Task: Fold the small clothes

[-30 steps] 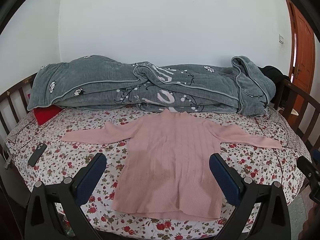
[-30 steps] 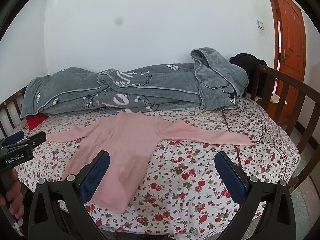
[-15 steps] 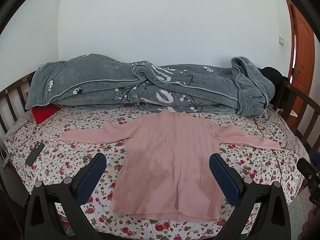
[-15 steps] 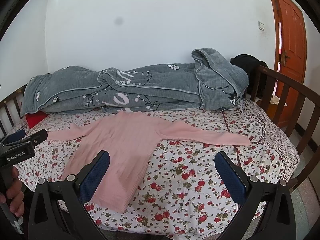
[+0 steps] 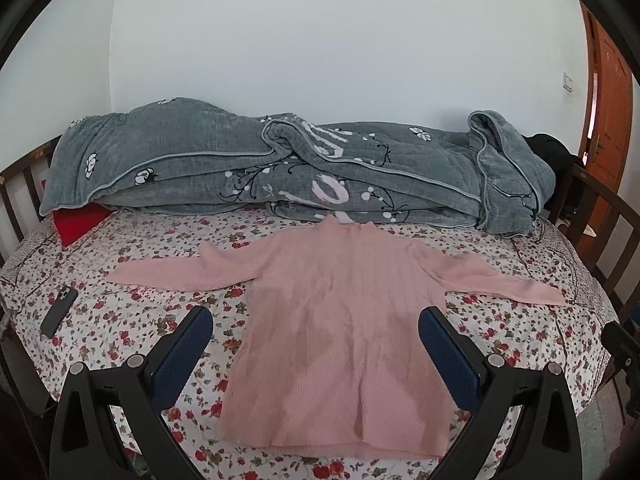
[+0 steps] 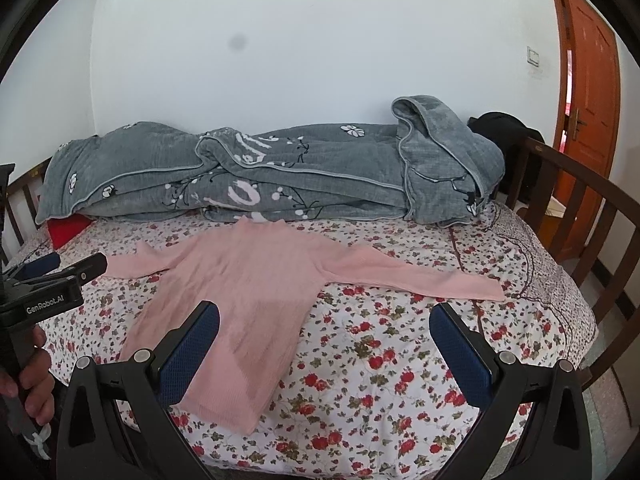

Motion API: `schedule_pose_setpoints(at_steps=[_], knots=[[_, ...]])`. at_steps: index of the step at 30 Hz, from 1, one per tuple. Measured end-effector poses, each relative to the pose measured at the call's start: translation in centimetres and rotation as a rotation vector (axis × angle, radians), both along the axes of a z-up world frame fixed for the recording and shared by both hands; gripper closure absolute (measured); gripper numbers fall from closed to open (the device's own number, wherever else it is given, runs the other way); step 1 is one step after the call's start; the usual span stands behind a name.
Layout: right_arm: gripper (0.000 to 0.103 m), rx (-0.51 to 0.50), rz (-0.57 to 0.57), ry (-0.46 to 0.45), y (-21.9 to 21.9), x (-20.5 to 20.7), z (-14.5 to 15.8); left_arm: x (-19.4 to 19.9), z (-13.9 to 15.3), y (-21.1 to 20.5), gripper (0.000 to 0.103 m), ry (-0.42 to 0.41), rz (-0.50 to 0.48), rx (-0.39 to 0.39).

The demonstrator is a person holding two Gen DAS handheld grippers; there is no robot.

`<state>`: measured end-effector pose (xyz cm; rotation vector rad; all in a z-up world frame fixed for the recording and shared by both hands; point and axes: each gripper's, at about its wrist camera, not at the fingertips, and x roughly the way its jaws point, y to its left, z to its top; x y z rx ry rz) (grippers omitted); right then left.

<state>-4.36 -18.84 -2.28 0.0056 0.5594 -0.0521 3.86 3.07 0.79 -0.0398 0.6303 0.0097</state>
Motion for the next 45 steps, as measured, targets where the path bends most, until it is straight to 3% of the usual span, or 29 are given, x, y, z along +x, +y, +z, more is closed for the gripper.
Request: schedule_pose_setpoints(at_steps=[6, 11, 17, 23, 32, 37, 41, 45], knots=[[0.000, 0.034, 0.029, 0.042, 1.3, 3.6, -0.5, 3.2, -1.8, 2.5, 0.000, 0.033, 0.030, -0.002], [0.000, 0.086, 0.036, 0.107, 2.3, 7.5, -2.6, 6.3, -5.1, 6.9, 0.000, 0.087, 0.078, -0.043], [0.000, 0.085, -0.009, 0.108, 2.9, 12.0, -5.7, 10.0, -10.7, 14.2, 0.000, 0.164, 0.177, -0.134], [0.000, 0.015, -0.038, 0.096, 3.4, 15.1, -7.9, 13.7, -14.9, 21.9, 0.000, 0.202, 0.261, -0.239], [0.003, 0.064, -0.092, 0.207, 2.0, 19.0, -12.0, 18.4, -19.4, 33.5, 0.000, 0.194, 0.414, -0.397], [0.006, 0.092, -0.082, 0.289, 2.3, 21.0, -14.0, 20.7, -21.8, 38.4, 0.006, 0.204, 0.488, -0.502], [0.010, 0.095, -0.075, 0.322, 3.2, 23.0, -15.5, 21.7, -23.1, 41.6, 0.009, 0.162, 0.532, -0.608], [0.011, 0.088, -0.057, 0.333, 4.2, 24.4, -16.1, 22.9, -23.5, 43.3, 0.016, 0.157, 0.564, -0.604]])
